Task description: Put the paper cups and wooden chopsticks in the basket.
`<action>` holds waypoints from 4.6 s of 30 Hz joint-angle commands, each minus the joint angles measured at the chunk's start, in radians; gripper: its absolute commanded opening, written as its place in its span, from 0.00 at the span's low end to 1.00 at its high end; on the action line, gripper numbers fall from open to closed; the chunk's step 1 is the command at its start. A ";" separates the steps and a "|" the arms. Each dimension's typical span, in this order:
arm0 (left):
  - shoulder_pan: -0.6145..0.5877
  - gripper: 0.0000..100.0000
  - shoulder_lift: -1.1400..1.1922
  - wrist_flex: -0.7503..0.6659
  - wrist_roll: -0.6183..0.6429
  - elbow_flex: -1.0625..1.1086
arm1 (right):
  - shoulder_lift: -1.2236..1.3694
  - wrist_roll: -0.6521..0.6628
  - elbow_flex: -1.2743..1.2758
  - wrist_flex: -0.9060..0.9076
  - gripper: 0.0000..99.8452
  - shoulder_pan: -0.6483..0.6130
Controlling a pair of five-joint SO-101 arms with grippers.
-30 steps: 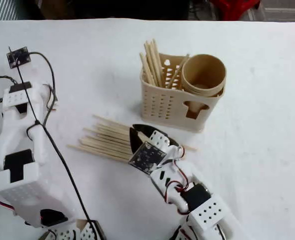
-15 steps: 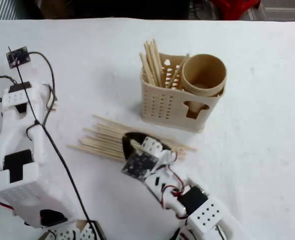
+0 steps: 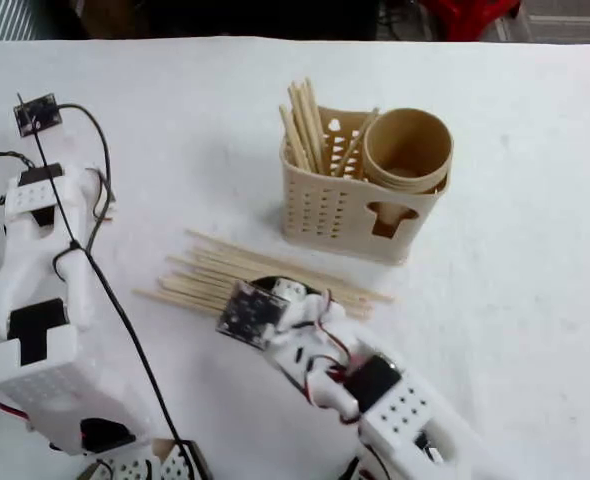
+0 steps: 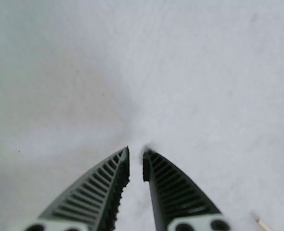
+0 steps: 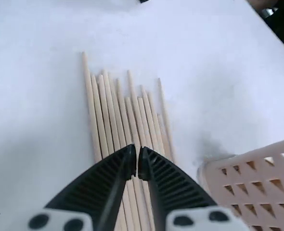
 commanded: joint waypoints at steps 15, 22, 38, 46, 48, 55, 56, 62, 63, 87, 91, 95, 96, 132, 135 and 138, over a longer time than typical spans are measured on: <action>0.015 0.07 -0.007 0.003 -0.011 -0.003 | 0.475 0.071 -0.318 0.194 0.18 -0.059; 0.013 0.07 -0.007 0.005 -0.011 -0.002 | 0.765 0.181 -0.437 0.179 0.18 0.001; 0.013 0.07 -0.007 0.005 -0.011 -0.002 | 0.932 0.183 -0.500 0.111 0.08 0.039; 0.013 0.07 -0.007 0.005 -0.011 -0.002 | 0.883 0.180 -0.520 0.120 0.05 0.110; 0.013 0.07 -0.007 0.005 -0.011 -0.002 | 0.862 0.180 -0.520 0.137 0.05 0.120; 0.013 0.07 -0.007 0.005 -0.011 -0.002 | 0.835 0.130 -0.529 0.154 0.05 0.145; 0.013 0.07 -0.007 0.005 -0.011 -0.002 | 0.835 0.117 -0.540 0.154 0.05 0.154; 0.013 0.07 -0.007 0.005 -0.011 -0.002 | 0.835 0.098 -0.554 0.162 0.03 0.183; 0.013 0.07 -0.007 0.005 -0.011 -0.002 | 0.835 0.098 -0.554 0.162 0.04 0.179; 0.015 0.07 -0.007 0.005 -0.011 -0.002 | 0.984 0.149 -0.586 0.059 0.16 0.170; 0.015 0.07 -0.007 0.005 -0.011 -0.002 | 1.004 0.180 -0.585 0.061 0.15 0.166; 0.015 0.07 -0.007 0.005 -0.011 -0.002 | 1.003 0.180 -0.586 0.059 0.03 0.165; 0.015 0.07 -0.007 0.005 -0.011 -0.002 | 1.003 0.180 -0.586 0.058 0.01 0.165; 0.015 0.07 -0.007 0.003 -0.011 -0.003 | 0.125 -0.068 -0.743 0.120 0.02 0.171; 0.015 0.07 -0.007 0.002 -0.011 -0.003 | 0.125 -0.068 -0.792 0.031 0.02 0.168; 0.015 0.07 -0.007 -0.002 -0.011 -0.003 | 0.120 -0.064 -0.806 -0.044 0.02 0.174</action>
